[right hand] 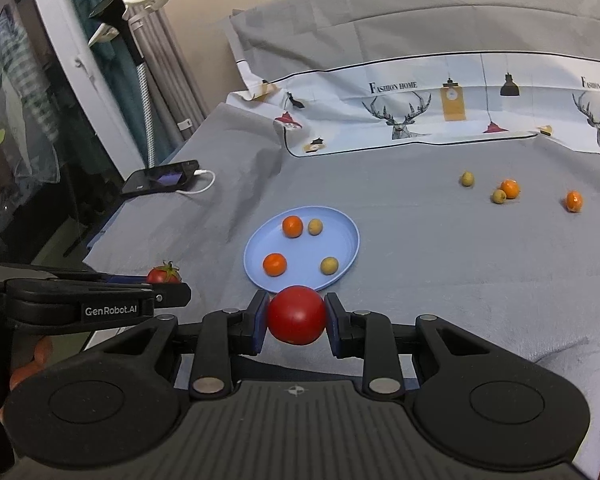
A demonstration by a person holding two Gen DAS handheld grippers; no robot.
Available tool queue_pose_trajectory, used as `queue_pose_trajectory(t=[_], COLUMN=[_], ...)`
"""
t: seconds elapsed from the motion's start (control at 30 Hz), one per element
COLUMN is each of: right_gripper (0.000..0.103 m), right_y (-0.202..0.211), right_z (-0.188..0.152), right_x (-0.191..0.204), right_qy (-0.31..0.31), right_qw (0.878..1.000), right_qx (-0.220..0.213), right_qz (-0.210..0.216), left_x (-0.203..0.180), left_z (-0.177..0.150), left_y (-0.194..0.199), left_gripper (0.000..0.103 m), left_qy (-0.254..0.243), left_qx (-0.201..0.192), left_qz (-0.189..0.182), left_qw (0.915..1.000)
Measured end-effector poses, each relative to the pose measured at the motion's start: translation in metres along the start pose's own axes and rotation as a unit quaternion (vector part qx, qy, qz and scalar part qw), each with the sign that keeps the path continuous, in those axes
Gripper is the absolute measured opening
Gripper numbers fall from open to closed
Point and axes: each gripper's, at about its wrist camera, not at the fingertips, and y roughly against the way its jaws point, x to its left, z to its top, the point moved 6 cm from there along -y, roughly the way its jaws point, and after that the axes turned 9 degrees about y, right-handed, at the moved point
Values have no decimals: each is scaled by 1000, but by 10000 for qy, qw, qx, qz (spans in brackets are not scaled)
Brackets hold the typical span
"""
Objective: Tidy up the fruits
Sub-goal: 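Carry both red tomatoes over the blue plate with both tools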
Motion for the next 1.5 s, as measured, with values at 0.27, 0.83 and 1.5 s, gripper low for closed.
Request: queue_pose_trajectory(t=[0.27,0.83,1.5], right_gripper=[31,31,31], right_y=[-1,-20,-121], right_z=[0,4,26], right_x=[3,3,-8], right_qy=[56,137,328], right_qw=[10000,9996,9961], right_qx=[30,223,809], right_qz=[-40,-52,-90], left_x=[0,9,39], left_z=[0,6,42], left_y=[0,-19,-105], left_gripper=[32,32,32], left_qy=[-5,61,132], left_qx=[21,203,826], left_qz=[5,54,347], left_qw=[10000,9998,9959])
